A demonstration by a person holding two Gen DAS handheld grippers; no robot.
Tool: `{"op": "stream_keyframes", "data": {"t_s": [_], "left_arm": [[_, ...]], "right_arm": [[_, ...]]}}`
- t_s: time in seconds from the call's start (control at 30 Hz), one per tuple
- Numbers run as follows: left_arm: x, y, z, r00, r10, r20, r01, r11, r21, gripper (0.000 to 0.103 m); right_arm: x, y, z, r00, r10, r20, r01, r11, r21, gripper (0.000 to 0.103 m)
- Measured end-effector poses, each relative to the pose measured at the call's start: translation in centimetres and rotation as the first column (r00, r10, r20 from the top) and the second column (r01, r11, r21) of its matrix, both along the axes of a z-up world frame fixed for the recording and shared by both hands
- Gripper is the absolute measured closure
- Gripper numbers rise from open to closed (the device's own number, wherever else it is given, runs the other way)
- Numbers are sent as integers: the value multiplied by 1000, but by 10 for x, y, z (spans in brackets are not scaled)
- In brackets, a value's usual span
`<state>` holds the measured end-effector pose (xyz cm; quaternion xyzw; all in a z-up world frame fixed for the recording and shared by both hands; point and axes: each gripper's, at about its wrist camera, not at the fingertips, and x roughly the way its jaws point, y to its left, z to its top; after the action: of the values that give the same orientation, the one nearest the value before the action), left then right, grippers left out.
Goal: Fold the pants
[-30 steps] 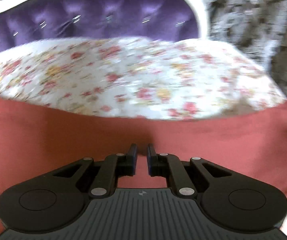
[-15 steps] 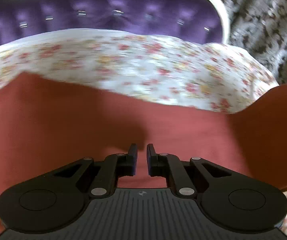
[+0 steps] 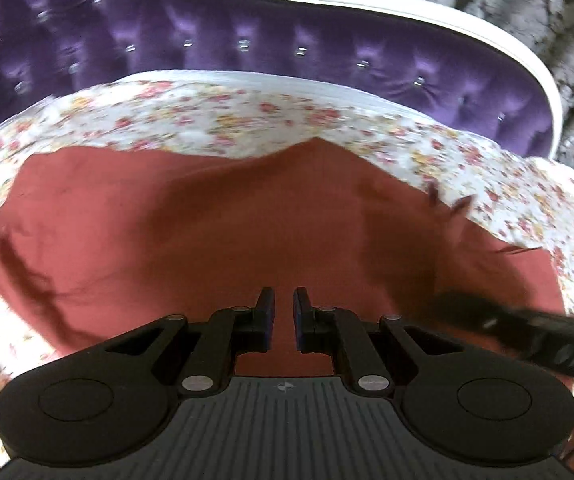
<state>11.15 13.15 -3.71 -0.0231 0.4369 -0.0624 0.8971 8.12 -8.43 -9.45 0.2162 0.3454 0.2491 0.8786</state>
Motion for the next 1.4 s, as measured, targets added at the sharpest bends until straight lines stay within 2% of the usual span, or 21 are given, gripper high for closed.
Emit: {"op": "stream_keyframes", "data": {"t_s": [0.07,0.1,0.13,0.23,0.37,0.47,0.53,0.6,0.67,0.73,0.83,0.87,0.9,1.0,1.07,1.17,1.27,1.33,1.37,1.4], "left_arm": [[-3,7,1,1000,16,2,-16,1000,-5,93],[-4,9,1,1000,19,5,-19,1000,-10,93],[-4,10,3,1000,19,8,-19,1000,-14,93],[-10,6,9,1000,-8,28,8,1000,-15,93],[-16,-7,16,996,-50,71,54,997,-47,93],[-16,-22,15,992,-90,88,97,993,-73,93],[-12,-33,5,991,-118,57,122,990,-65,93],[-12,-41,-8,990,-139,31,141,989,-47,93],[-11,-46,-20,990,-144,0,144,989,-32,93],[-10,-48,-28,988,-150,-23,149,988,-32,93],[-11,-49,-34,988,-149,-47,148,989,-20,93],[-12,-48,-34,988,-150,-46,149,989,-18,93],[-13,-47,-33,987,-152,-44,151,988,-20,93],[-12,-48,-31,987,-156,-26,156,987,-27,93],[-10,-51,-34,986,-164,-27,163,986,-31,93],[-6,-56,-45,982,-183,-33,182,982,-47,93],[-8,-61,-44,980,-199,-18,199,980,-15,93],[-9,-58,-43,979,-201,-21,200,979,-22,93],[-10,-56,-41,979,-200,-27,199,980,-29,93],[-10,-53,-40,979,-199,-31,198,980,-34,93]], "right_arm": [[-2,15,-6,999,32,21,-32,999,5,86],[-3,21,-8,999,31,36,-31,999,-12,80],[-4,23,-8,998,28,52,-27,999,-20,79],[-16,5,3,995,26,98,-28,999,16,65],[-27,-33,17,981,-105,162,111,993,-29,57],[-29,-73,10,960,-241,142,258,960,-111,56],[-29,-99,0,936,-329,122,346,923,-167,56],[-29,-119,-13,923,-378,77,386,902,-195,52],[-29,-134,-26,917,-399,15,395,899,-192,48],[-30,-140,-36,917,-399,-23,388,903,-185,48],[-31,-137,-41,919,-394,-28,383,905,-186,49],[-31,-136,-42,924,-381,-27,371,911,-178,57],[-29,-132,-41,930,-367,-29,357,918,-172,89],[-35,-141,-36,929,-370,-18,364,921,-137,92],[-37,-150,-36,911,-411,-19,404,901,-158,93],[-34,-163,-47,907,-414,-74,406,908,-105,94],[-35,-161,-46,910,-410,-63,401,908,-123,93],[-33,-156,-43,918,-394,-45,383,910,-156,86],[-32,-156,-41,919,-392,-45,380,909,-170,79],[-33,-156,-39,914,-403,-45,389,903,-183,77]]}}
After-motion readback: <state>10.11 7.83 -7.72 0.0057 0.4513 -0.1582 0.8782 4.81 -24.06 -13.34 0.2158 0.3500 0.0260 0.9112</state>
